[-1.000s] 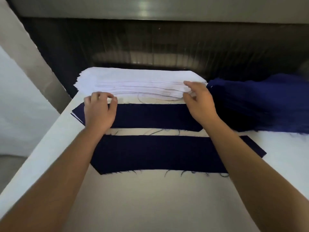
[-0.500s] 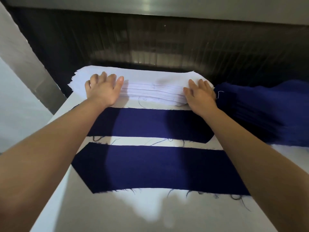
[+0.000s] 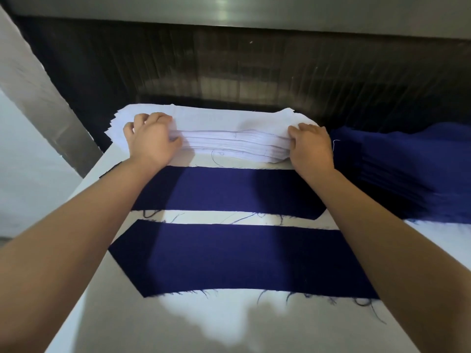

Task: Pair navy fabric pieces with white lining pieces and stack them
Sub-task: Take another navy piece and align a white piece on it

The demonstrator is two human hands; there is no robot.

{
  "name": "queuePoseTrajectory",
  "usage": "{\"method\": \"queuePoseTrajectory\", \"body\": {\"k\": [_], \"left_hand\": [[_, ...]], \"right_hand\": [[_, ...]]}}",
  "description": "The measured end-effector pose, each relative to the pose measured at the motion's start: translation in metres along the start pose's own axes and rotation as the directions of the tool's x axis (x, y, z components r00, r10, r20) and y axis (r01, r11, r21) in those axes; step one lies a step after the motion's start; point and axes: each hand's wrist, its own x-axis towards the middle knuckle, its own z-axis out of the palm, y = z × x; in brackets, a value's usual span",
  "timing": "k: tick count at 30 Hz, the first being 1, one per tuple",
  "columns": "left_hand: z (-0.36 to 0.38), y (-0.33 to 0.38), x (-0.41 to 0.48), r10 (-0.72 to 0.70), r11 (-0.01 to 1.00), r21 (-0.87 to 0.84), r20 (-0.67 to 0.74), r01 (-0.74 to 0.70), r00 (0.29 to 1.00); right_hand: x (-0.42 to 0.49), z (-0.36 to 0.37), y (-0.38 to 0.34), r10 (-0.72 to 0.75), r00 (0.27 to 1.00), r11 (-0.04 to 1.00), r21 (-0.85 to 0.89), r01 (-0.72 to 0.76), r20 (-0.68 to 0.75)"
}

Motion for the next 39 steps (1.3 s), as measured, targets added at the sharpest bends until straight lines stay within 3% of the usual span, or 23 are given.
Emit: {"method": "queuePoseTrajectory", "body": {"k": [6, 10, 13, 17, 21, 25, 29, 32, 39], "left_hand": [[-0.004, -0.008, -0.013, 0.056, 0.998, -0.015, -0.199, -0.061, 0.978], [-0.006, -0.01, -0.018, 0.054, 0.998, -0.022, -0.284, -0.063, 0.957], [-0.008, -0.009, -0.021, 0.05, 0.998, -0.025, -0.326, -0.061, 0.944], [-0.009, -0.01, -0.024, 0.051, 0.998, -0.026, -0.338, -0.063, 0.94], [-0.009, -0.012, -0.029, 0.061, 0.997, -0.015, -0.338, -0.071, 0.939], [-0.01, -0.013, -0.038, 0.079, 0.996, -0.019, -0.354, -0.092, 0.932], [-0.012, -0.021, -0.052, 0.07, 0.995, -0.045, -0.362, -0.092, 0.93], [-0.016, -0.027, -0.067, 0.04, 0.986, -0.141, -0.334, -0.092, 0.942], [-0.021, -0.032, -0.126, 0.004, 0.929, -0.356, -0.266, -0.102, 0.964]], "right_hand": [[-0.002, -0.01, 0.001, 0.061, 0.993, 0.997, -0.039, -0.065, -0.097], [-0.003, -0.016, 0.003, 0.112, 0.981, 0.988, 0.122, -0.093, -0.158], [-0.002, -0.019, 0.005, 0.187, 0.974, 0.944, 0.298, -0.143, -0.127], [-0.003, -0.023, 0.008, 0.274, 0.955, 0.839, 0.514, -0.181, -0.111], [-0.008, -0.029, 0.009, 0.316, 0.943, 0.632, 0.764, -0.128, -0.103], [-0.021, -0.035, 0.005, 0.342, 0.933, 0.455, 0.889, -0.06, -0.112], [-0.043, -0.04, 0.007, 0.329, 0.931, 0.368, 0.93, 0.025, -0.156], [-0.068, -0.042, 0.017, 0.283, 0.939, 0.383, 0.921, 0.078, -0.197], [-0.142, -0.041, 0.041, 0.116, 0.97, 0.531, 0.838, 0.122, -0.215]]}}
